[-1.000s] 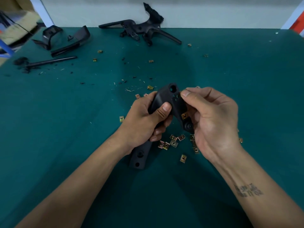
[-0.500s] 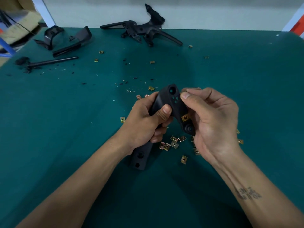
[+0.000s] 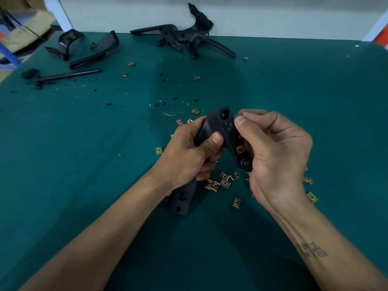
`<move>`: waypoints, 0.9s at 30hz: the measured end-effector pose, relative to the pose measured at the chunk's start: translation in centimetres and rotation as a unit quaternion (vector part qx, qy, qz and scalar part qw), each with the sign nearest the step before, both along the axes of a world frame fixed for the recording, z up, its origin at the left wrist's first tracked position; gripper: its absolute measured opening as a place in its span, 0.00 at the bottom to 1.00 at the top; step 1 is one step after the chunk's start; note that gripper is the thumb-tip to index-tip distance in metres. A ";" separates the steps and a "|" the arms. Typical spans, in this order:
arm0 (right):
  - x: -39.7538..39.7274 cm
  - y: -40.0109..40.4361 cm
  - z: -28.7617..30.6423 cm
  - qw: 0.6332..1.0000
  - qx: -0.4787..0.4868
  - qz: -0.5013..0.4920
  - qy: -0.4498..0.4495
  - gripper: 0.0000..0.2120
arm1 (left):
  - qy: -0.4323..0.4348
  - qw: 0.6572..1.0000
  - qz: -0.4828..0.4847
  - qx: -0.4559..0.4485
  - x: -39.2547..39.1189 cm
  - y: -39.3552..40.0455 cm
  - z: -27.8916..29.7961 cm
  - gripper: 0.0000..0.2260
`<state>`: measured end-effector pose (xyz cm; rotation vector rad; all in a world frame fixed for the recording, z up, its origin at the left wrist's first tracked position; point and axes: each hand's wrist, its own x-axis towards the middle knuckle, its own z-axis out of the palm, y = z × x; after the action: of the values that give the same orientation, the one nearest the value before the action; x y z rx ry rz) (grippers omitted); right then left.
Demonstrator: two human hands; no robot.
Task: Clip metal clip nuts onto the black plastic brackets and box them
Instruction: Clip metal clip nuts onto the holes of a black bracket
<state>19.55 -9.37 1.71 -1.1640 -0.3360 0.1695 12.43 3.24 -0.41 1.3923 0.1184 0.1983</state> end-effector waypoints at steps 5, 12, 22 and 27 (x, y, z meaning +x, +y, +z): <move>0.0 -0.1 0.2 0.994 0.022 0.042 0.098 0.11 | -0.007 1.000 -0.012 -0.010 -0.1 0.2 0.0 0.06; -0.4 0.0 0.1 0.999 0.031 -0.025 0.001 0.09 | -0.017 1.000 -0.015 -0.005 -0.1 0.2 0.2 0.08; 0.2 0.0 -0.3 0.998 0.007 -0.010 -0.069 0.09 | -0.008 1.000 -0.007 -0.008 0.0 0.1 0.2 0.07; 1.3 -0.5 -0.2 0.995 -0.045 0.002 -0.094 0.09 | 0.001 1.000 -0.010 -0.006 0.2 0.2 -0.1 0.07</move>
<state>20.87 -9.83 1.54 -1.2719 -0.5019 0.0792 12.60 3.42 -0.47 1.3822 0.1067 0.1792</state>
